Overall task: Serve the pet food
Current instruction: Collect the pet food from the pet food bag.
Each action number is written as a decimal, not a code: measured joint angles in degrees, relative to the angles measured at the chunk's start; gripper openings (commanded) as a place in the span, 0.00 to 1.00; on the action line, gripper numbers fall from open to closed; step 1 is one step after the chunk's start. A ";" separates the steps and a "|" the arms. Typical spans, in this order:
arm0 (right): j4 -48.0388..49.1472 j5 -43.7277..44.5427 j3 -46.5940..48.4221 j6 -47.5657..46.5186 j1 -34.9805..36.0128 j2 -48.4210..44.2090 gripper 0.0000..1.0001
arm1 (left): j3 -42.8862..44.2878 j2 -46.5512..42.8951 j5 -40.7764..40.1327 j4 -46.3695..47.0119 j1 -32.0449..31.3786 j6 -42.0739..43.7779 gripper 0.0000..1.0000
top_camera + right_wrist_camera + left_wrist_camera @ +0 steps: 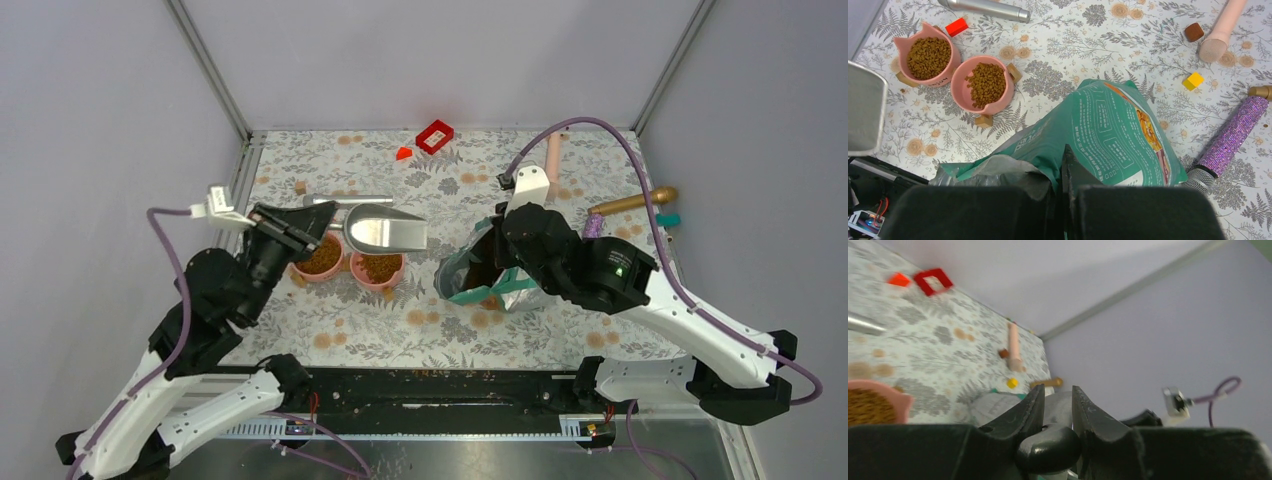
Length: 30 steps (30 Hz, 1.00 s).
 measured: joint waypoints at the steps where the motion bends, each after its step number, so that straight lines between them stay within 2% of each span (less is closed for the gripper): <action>1: -0.22 0.17 0.26 0.00 0.00 0.24 0.00 | 0.87 1.77 2.54 1.36 -0.02 0.79 0.00; 7: -0.94 1.16 0.98 -0.02 0.00 0.79 0.00 | 2.84 9.44 11.32 7.54 -3.89 5.73 0.00; 12: -1.79 1.70 1.90 0.00 0.00 1.57 0.00 | 2.73 9.79 11.91 10.69 -11.19 10.80 0.00; 16: -1.92 1.81 2.27 0.00 0.00 2.08 0.00 | 2.73 10.25 11.63 13.66 -14.73 13.57 0.00; 24: -1.95 1.77 2.45 0.00 -0.02 2.23 0.00 | 2.73 16.06 2.40 15.96 -23.47 17.94 0.00; 30: -1.95 1.70 2.45 -0.02 -0.07 2.23 0.00 | 2.75 16.74 -4.87 17.94 -28.59 20.70 0.00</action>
